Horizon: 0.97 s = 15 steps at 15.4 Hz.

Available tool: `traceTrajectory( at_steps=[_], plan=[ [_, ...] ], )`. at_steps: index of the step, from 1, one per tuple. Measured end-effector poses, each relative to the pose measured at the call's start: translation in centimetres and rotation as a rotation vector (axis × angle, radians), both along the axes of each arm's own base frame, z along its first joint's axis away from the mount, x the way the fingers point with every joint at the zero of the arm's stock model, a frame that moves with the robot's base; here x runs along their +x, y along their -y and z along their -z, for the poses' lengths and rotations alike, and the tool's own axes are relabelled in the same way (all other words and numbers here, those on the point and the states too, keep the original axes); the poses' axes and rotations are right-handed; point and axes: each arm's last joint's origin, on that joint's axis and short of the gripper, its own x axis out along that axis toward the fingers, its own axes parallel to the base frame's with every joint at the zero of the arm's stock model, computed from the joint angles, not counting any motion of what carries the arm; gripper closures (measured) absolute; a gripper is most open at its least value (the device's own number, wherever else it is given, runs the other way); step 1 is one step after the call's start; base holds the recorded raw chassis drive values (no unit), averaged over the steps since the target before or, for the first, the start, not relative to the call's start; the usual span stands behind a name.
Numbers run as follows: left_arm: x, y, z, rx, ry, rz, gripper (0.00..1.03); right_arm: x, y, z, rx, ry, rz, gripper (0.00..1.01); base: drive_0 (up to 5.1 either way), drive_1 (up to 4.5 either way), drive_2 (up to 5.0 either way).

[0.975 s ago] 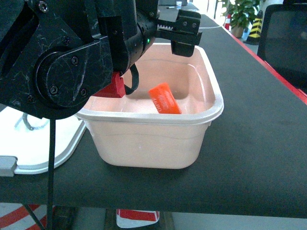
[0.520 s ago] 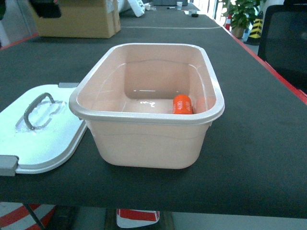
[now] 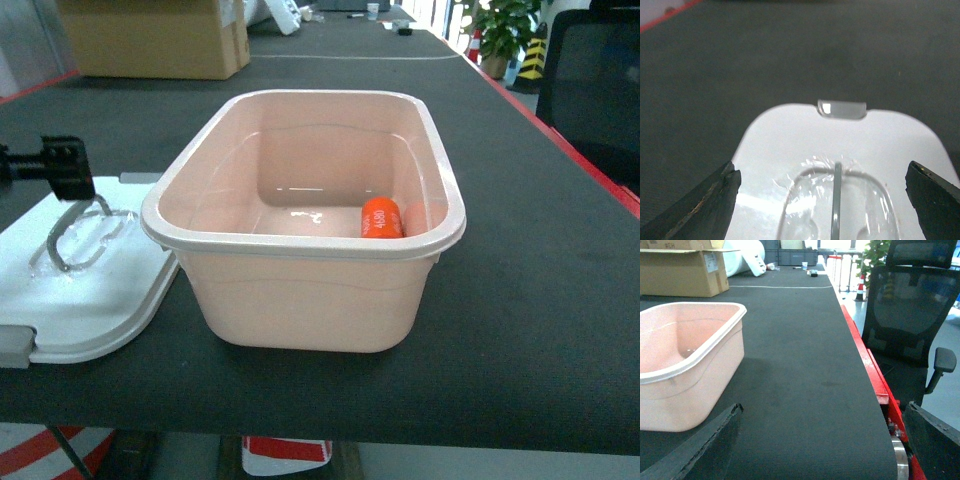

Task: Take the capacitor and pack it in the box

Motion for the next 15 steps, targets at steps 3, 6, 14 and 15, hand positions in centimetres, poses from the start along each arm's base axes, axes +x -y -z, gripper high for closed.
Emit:
traceTrajectory(
  at_steps=[3,6,14,15],
  plan=[
    [0.9,-0.1,3.3,-0.007,-0.089,0.013,0.05,0.0,0.0,0.0,0.000,0.000,0.000,0.03,0.0,0.00,0.0],
    [1.0,-0.5,5.2,-0.003,-0.174,0.019,0.05,0.0,0.0,0.0,0.000,0.000,0.000,0.03,0.0,0.00,0.0],
    [1.1,-0.4,5.2,0.044,-0.185,0.041,0.89,0.0,0.0,0.0,0.000,0.000,0.000,0.03,0.0,0.00,0.0],
    [1.1,-0.4,5.2,0.043,-0.186,0.045,1.01,0.0,0.0,0.0,0.000,0.000,0.000,0.03,0.0,0.00,0.0]
  ],
)
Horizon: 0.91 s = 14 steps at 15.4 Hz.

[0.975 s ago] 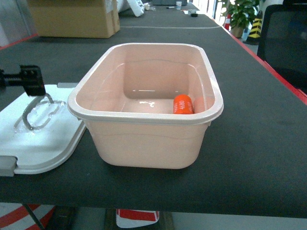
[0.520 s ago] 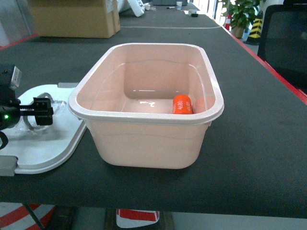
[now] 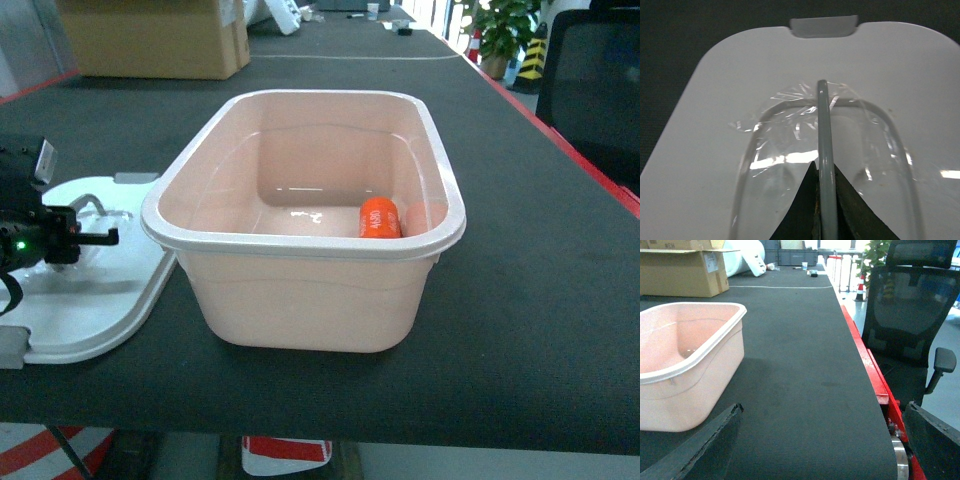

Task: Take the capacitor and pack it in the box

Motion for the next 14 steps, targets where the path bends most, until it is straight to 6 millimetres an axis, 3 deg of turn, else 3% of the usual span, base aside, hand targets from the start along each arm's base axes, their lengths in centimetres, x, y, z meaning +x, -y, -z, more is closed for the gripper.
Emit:
traceTrajectory(
  at_steps=[3,4,5,6,7,9,11,14],
  plan=[
    [0.0,0.0,-0.2,0.002,0.002,-0.009,1.01,0.0,0.0,0.0,0.000,0.000,0.000,0.03,0.0,0.00,0.0],
    [-0.6,-0.7,-10.4,-0.015,0.182,-0.070,1.01,0.0,0.0,0.0,0.000,0.000,0.000,0.03,0.0,0.00,0.0],
    [-0.6,-0.6,-11.5,-0.011,0.203,-0.073,1.01,0.0,0.0,0.0,0.000,0.000,0.000,0.03,0.0,0.00,0.0],
    [-1.4,1.3,-17.5,-0.027,0.308,-0.062,1.01,0.0,0.0,0.0,0.000,0.000,0.000,0.03,0.0,0.00,0.0],
    [-2.0,6.0,-20.5,-0.108,0.309,0.012,1.01,0.0,0.0,0.0,0.000,0.000,0.000,0.03,0.0,0.00,0.0],
    [-2.9,16.1,-19.6,-0.146,0.184,0.097,1.01,0.0,0.0,0.0,0.000,0.000,0.000,0.03,0.0,0.00,0.0],
    [-4.3,23.5,-19.1,-0.111,0.146,0.158,1.01,0.0,0.0,0.0,0.000,0.000,0.000,0.03,0.0,0.00,0.0],
    [-4.5,24.9,-18.5,-0.093,0.110,0.165,1.01,0.0,0.0,0.0,0.000,0.000,0.000,0.03,0.0,0.00,0.0]
  ],
)
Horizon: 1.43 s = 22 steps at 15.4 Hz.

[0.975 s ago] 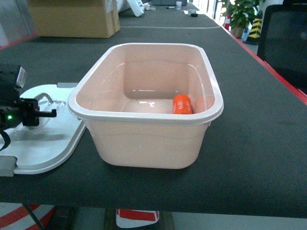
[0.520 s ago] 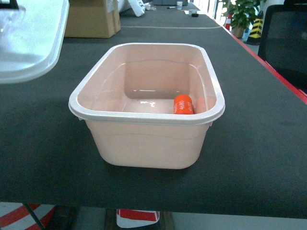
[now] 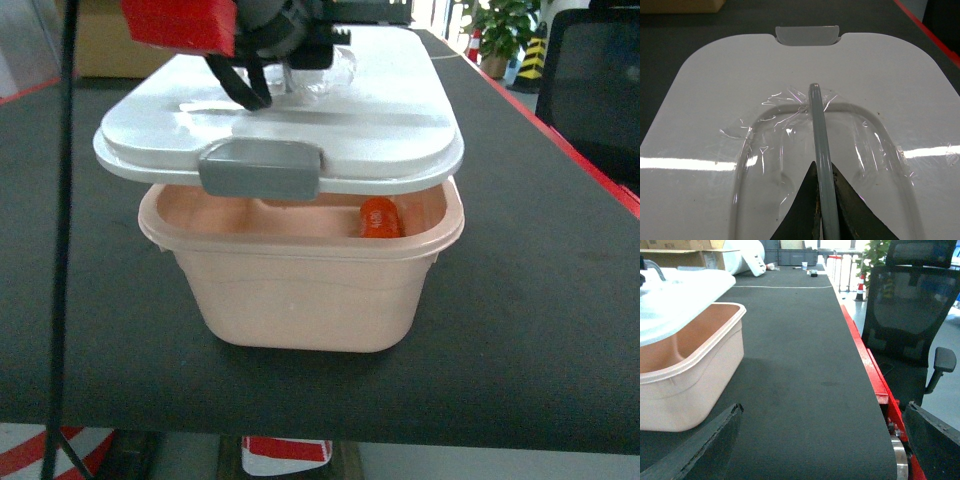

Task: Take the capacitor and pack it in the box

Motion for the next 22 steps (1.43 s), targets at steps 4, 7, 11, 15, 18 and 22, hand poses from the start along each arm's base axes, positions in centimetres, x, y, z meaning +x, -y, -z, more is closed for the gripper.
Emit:
traceTrajectory(
  at_steps=[4,7,11,15,18,22],
  plan=[
    [-0.1,1.4,1.4,0.018,-0.026,-0.004,1.01,0.0,0.0,0.0,0.000,0.000,0.000,0.03,0.0,0.00,0.0],
    [0.1,1.6,1.7,0.021,-0.037,-0.013,1.01,0.0,0.0,0.0,0.000,0.000,0.000,0.03,0.0,0.00,0.0],
    [0.5,1.6,2.8,-0.006,-0.061,-0.013,1.01,0.0,0.0,0.0,0.000,0.000,0.000,0.03,0.0,0.00,0.0],
    [1.0,1.7,3.8,-0.021,-0.067,-0.004,1.01,0.0,0.0,0.0,0.000,0.000,0.000,0.03,0.0,0.00,0.0],
    [1.1,1.3,3.7,-0.052,-0.039,0.026,0.70,0.0,0.0,0.0,0.000,0.000,0.000,0.03,0.0,0.00,0.0],
    [-0.3,-0.4,1.9,-0.101,0.015,0.058,0.25,0.0,0.0,0.0,0.000,0.000,0.000,0.03,0.0,0.00,0.0]
  ],
)
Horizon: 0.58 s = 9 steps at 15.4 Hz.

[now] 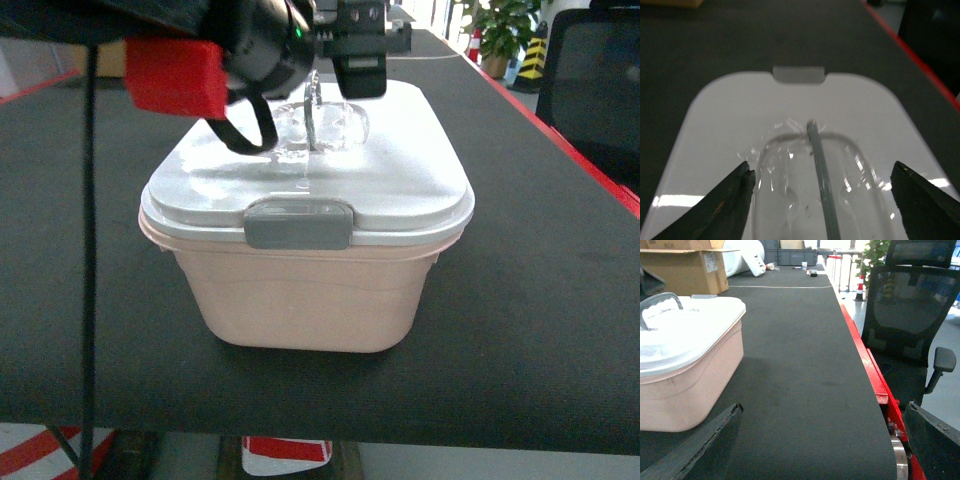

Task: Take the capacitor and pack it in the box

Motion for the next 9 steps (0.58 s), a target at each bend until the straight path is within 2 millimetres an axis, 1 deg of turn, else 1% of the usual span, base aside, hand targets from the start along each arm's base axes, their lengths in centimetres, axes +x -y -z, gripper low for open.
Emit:
traceTrajectory(
  at_steps=[1,2,3,4,5,7,9],
  plan=[
    [-1.2,-1.2,-2.2,-0.050,0.090,0.027,0.13,0.0,0.0,0.0,0.000,0.000,0.000,0.03,0.0,0.00,0.0],
    [-2.6,-2.7,-4.2,-0.095,0.184,0.049,0.03,0.0,0.0,0.0,0.000,0.000,0.000,0.03,0.0,0.00,0.0],
    [-4.5,-4.8,-6.1,-0.134,0.309,0.066,0.06,0.0,0.0,0.0,0.000,0.000,0.000,0.03,0.0,0.00,0.0],
    [-6.6,-6.9,-6.6,-0.143,0.414,0.072,0.05,0.0,0.0,0.0,0.000,0.000,0.000,0.03,0.0,0.00,0.0],
    [-8.9,-9.0,-5.9,-0.121,0.492,0.060,0.05,0.0,0.0,0.0,0.000,0.000,0.000,0.03,0.0,0.00,0.0],
    [-13.8,-12.7,-3.8,-0.082,0.532,0.045,0.05,0.0,0.0,0.0,0.000,0.000,0.000,0.03,0.0,0.00,0.0],
    [-17.8,-15.5,-3.3,-0.055,0.542,0.001,0.05,0.0,0.0,0.0,0.000,0.000,0.000,0.03,0.0,0.00,0.0]
  ],
)
